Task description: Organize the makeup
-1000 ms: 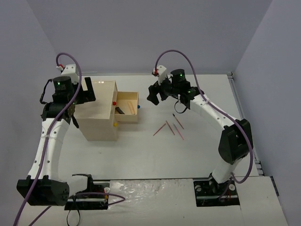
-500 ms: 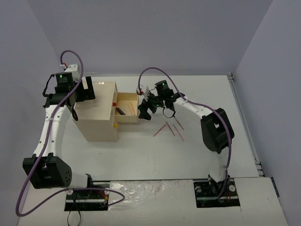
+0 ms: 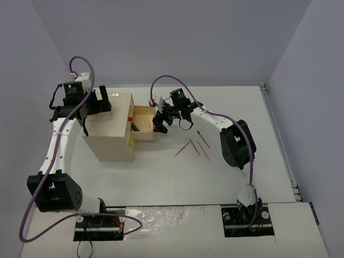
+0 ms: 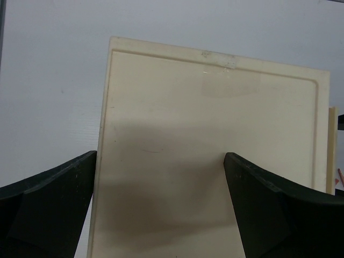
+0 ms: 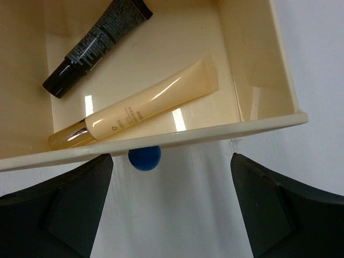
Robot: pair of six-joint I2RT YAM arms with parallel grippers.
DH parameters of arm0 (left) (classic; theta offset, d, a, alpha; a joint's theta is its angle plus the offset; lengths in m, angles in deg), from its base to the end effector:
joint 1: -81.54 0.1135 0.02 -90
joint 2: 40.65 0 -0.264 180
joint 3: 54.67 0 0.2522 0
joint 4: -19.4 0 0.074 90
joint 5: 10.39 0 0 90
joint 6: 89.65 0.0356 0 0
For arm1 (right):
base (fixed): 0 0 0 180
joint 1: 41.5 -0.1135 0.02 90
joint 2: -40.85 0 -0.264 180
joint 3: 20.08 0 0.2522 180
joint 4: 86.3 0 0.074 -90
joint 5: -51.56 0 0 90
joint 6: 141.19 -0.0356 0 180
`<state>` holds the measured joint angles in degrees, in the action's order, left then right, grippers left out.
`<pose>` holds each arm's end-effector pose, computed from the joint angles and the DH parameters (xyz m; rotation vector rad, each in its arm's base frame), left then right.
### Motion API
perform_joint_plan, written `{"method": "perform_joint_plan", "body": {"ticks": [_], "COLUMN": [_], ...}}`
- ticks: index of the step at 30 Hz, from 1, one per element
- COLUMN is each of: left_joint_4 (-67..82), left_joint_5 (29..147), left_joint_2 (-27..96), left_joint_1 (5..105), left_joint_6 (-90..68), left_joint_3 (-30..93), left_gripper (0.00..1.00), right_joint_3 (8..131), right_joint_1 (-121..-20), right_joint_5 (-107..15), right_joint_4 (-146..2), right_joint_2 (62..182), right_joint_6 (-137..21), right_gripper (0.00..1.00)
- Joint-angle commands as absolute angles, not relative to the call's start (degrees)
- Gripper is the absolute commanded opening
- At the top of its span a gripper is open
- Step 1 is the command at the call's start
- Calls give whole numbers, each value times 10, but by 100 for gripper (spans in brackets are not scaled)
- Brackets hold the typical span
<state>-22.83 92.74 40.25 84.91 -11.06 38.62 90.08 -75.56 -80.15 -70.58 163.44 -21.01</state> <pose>0.3188 0.0107 0.3742 -0.1306 2.0889 -0.3245 0.3986 0.2981 0.2342 -1.4244 1.4256 0.7879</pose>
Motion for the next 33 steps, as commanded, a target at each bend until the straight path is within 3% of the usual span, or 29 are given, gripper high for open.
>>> {"method": "perform_joint_plan", "body": {"ticks": [1,10,21,33], "left_joint_4": [-245,-241,-237,-236], "left_joint_5": [969,989,987,959], "left_joint_2": [414,415,415,401], "left_joint_1": [844,843,845,847], "left_joint_6": [-130,-149,-153,-141], "left_joint_3": [373,371,372,396], "left_gripper": [97,97,97,97], "right_joint_3": [973,1044,1057,1005], "right_joint_1": [-799,-823,-849,-841], "right_joint_5": [-823,-801,-811,-794], "right_joint_4": [-764,-789,-947,-904], "right_joint_2": [1643,1687,1714,1642], "right_joint_6": [-214,-242,-352,-324], "right_gripper": [88,88,88,88]}}
